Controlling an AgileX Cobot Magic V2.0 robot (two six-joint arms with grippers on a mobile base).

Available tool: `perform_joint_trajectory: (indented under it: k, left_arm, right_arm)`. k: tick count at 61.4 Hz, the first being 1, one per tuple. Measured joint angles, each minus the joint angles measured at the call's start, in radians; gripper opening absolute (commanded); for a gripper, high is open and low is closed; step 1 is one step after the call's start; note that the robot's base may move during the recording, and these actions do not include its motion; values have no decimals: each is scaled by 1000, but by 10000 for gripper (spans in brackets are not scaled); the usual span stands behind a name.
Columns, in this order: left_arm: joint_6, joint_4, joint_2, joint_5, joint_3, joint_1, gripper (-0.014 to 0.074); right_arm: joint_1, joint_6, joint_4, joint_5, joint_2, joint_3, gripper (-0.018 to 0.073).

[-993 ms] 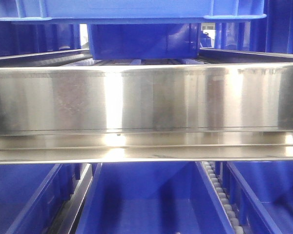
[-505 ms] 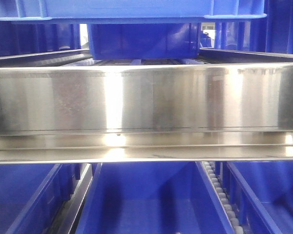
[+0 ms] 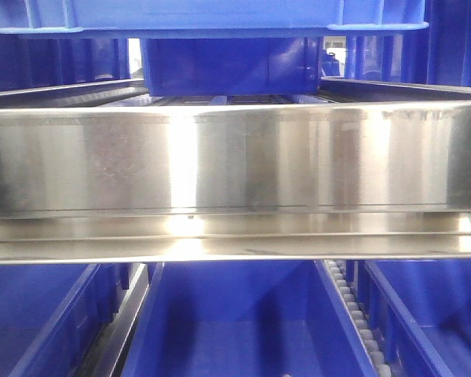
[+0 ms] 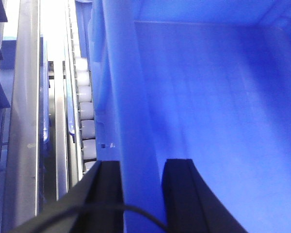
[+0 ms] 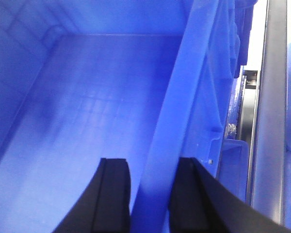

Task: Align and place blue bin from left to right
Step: 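Pull the blue bin back toward the robot, clear of the rack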

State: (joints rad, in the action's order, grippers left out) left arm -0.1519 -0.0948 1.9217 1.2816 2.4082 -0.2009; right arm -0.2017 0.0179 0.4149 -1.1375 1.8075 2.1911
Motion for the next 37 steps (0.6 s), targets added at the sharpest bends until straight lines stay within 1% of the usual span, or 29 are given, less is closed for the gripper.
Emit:
perform_joint_trajectory:
  k: [37]
  left_arm:
    - [0, 2, 0, -3, 0, 0, 1]
  right_arm:
    - [0, 0, 0, 2, 4, 0, -79]
